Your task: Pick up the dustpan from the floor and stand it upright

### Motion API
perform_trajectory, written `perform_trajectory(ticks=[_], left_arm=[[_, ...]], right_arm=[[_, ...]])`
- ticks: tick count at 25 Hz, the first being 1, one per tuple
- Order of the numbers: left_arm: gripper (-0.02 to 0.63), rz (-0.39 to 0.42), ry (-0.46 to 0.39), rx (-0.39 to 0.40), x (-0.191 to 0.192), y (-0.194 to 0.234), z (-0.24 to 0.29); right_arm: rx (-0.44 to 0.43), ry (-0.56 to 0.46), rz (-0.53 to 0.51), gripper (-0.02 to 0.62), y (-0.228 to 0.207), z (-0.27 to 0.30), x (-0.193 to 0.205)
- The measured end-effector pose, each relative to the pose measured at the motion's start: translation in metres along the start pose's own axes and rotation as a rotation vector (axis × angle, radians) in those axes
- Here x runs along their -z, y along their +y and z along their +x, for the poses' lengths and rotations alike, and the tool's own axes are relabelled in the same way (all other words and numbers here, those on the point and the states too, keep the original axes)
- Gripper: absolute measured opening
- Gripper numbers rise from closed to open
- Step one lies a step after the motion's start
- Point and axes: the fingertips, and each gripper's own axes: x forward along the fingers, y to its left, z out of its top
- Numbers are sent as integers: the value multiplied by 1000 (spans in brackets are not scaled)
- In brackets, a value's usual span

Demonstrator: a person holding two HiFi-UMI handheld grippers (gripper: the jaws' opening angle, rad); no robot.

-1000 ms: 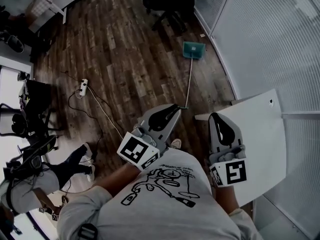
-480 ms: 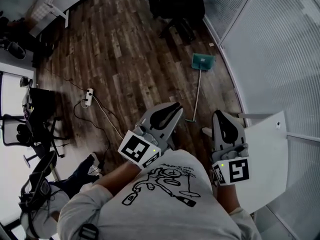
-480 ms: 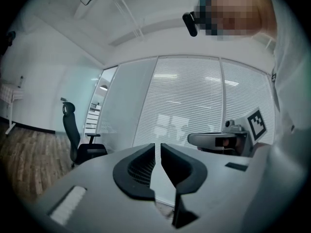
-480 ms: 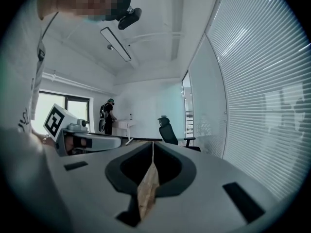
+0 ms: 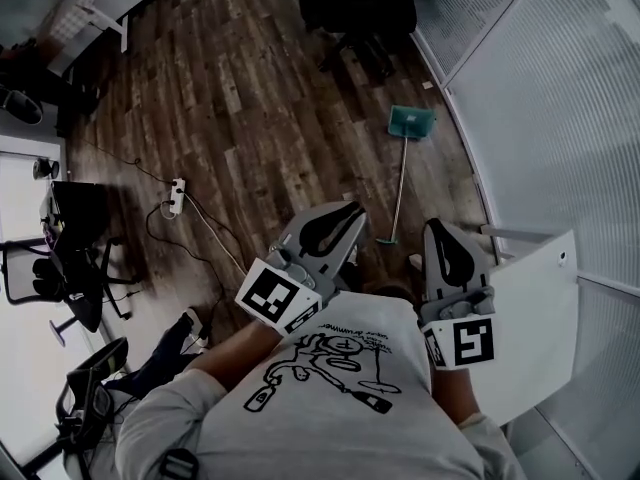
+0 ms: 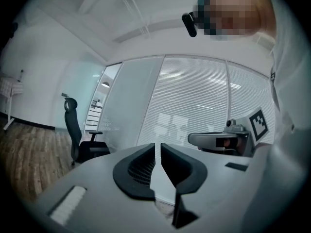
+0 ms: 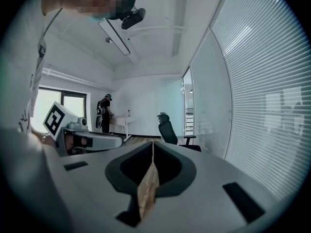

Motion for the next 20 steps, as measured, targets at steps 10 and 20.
perform_trajectory(ticks=[10,20], left_arm=[[31,-23,19,7,15,-5,16],[31,-3,55,59,30,-44,51]], right_arm=[[26,-2,-24,8,-20,3,3],[96,26,20,8,-63,-31,25]])
